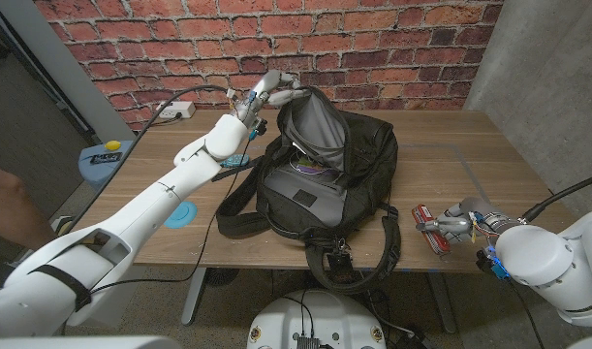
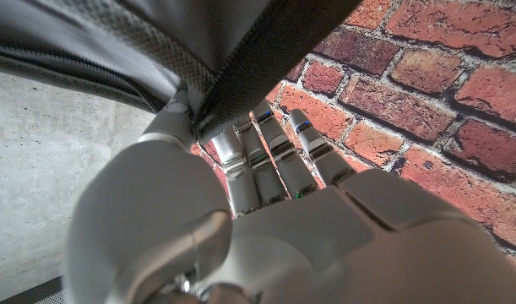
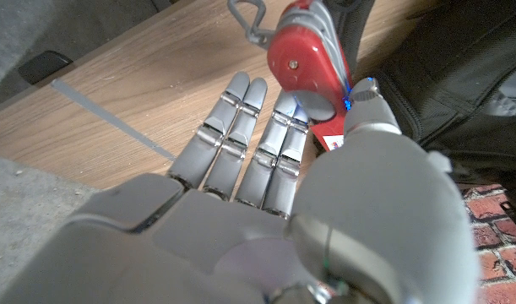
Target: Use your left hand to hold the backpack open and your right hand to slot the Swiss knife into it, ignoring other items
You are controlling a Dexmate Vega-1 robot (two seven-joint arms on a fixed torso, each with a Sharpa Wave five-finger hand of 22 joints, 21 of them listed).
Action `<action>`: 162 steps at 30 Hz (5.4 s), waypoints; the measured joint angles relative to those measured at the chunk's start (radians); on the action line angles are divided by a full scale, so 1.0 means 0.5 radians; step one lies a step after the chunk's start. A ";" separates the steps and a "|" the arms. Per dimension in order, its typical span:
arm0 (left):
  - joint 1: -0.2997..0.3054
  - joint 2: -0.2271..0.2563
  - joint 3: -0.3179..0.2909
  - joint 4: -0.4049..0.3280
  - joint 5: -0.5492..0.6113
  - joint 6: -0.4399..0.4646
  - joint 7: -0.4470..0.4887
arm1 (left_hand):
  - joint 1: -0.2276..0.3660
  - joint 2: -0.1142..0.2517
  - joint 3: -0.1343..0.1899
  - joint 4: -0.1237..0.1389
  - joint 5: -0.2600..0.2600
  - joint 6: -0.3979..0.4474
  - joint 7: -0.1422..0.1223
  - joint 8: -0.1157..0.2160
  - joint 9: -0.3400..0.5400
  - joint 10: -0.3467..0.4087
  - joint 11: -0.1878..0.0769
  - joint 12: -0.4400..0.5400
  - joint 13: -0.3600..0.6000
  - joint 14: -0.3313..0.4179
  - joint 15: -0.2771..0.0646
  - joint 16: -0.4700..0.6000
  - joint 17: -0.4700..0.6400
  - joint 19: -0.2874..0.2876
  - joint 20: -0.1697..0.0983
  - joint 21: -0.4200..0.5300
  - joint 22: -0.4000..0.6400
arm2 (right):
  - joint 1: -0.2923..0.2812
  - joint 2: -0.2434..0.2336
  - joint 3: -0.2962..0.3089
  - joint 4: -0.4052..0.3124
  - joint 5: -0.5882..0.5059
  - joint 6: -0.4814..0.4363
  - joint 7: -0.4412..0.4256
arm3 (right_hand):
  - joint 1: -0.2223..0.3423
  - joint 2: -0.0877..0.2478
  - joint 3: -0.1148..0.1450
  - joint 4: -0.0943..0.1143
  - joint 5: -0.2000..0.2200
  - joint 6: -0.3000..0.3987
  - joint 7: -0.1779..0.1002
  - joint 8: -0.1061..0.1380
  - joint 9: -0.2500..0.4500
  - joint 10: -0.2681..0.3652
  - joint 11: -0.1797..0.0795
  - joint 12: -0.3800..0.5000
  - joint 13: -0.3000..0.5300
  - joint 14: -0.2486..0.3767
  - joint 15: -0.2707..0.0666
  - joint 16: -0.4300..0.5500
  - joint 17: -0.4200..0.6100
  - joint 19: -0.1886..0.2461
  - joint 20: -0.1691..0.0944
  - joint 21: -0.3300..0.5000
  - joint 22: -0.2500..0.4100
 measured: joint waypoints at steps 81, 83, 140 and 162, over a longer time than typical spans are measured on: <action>0.209 0.067 -0.129 -0.138 -0.059 -0.062 0.089 | -0.001 0.003 0.006 -0.005 -0.008 -0.015 -0.007 0.018 -0.004 0.000 0.000 -0.015 0.009 0.007 0.007 -0.015 0.014 -0.011 -0.011 0.011 0.000 | 0.650 0.126 -0.996 0.174 -0.657 0.886 0.834 | 0.060 0.060 -0.058 -0.008 -0.029 0.003 0.040 -0.043 0.010 0.007 0.042 -0.006 -0.002 0.000 0.000 0.043 0.056 0.011 -0.004 0.000 0.009; 0.212 0.066 -0.132 -0.132 -0.064 -0.065 0.094 | -0.001 0.003 0.006 -0.005 0.000 -0.015 -0.007 0.018 -0.004 0.000 0.000 -0.015 0.010 0.007 0.007 -0.015 0.014 -0.011 -0.011 0.011 0.000 | 0.687 0.133 -1.028 0.187 -0.652 0.880 0.837 | 0.060 0.060 -0.060 -0.005 -0.029 0.002 0.041 -0.043 0.010 0.014 0.050 0.000 -0.002 0.000 0.000 0.043 0.055 0.011 -0.004 0.000 0.009; 0.315 -0.003 -0.213 -0.014 -0.223 -0.088 0.260 | 0.011 0.002 0.005 -0.005 0.004 -0.018 -0.003 0.026 0.005 0.010 0.010 -0.015 0.009 0.007 0.007 -0.015 0.023 -0.029 0.007 0.010 0.000 | 1.516 0.326 -1.679 0.588 -0.846 0.856 1.162 | 0.076 0.066 -0.088 0.000 -0.038 0.011 0.047 -0.062 0.009 0.015 0.056 -0.009 -0.010 0.000 0.000 0.043 0.064 0.025 0.010 0.000 0.008; 0.278 -0.006 -0.204 0.039 -0.232 -0.118 0.245 | 0.018 -0.001 0.005 -0.005 0.004 -0.018 -0.003 0.030 0.003 0.010 0.010 -0.015 0.009 0.007 0.007 -0.015 0.023 -0.029 0.007 0.019 0.000 | 1.670 0.396 -1.905 0.776 -1.250 0.928 1.357 | 0.071 0.072 -0.088 0.000 -0.039 0.010 0.045 -0.066 0.010 -0.006 0.038 -0.008 0.000 0.000 0.000 0.043 0.064 0.025 0.010 0.000 0.008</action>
